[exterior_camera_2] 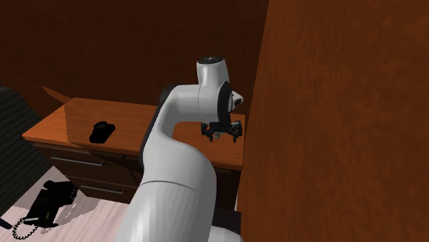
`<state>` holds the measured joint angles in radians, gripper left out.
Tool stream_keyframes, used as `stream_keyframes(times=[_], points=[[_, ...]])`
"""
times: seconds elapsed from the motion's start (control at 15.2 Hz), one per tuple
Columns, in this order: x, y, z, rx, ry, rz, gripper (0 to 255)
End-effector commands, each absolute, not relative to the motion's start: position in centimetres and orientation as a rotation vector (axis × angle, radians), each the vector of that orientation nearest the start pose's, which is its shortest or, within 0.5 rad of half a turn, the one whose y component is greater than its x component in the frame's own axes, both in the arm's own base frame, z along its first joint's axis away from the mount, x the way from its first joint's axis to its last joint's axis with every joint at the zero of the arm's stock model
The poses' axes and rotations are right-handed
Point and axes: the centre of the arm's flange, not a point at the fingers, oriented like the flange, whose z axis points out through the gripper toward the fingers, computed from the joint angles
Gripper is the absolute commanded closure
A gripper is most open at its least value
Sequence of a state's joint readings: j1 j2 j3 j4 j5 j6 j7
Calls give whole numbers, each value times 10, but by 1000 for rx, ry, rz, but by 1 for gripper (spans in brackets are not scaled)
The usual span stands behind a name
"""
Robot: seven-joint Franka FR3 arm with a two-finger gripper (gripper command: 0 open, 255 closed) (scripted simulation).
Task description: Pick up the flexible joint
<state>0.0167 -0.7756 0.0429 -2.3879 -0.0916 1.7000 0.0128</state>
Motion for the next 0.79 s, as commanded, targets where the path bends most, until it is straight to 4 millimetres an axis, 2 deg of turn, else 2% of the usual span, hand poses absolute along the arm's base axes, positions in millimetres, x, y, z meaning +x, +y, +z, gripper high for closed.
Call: stream_keyframes(times=[0.0, 0.73], points=[[322, 14, 584, -3256, -71, -148, 0], [458, 29, 525, -3154, -137, -61, 0]])
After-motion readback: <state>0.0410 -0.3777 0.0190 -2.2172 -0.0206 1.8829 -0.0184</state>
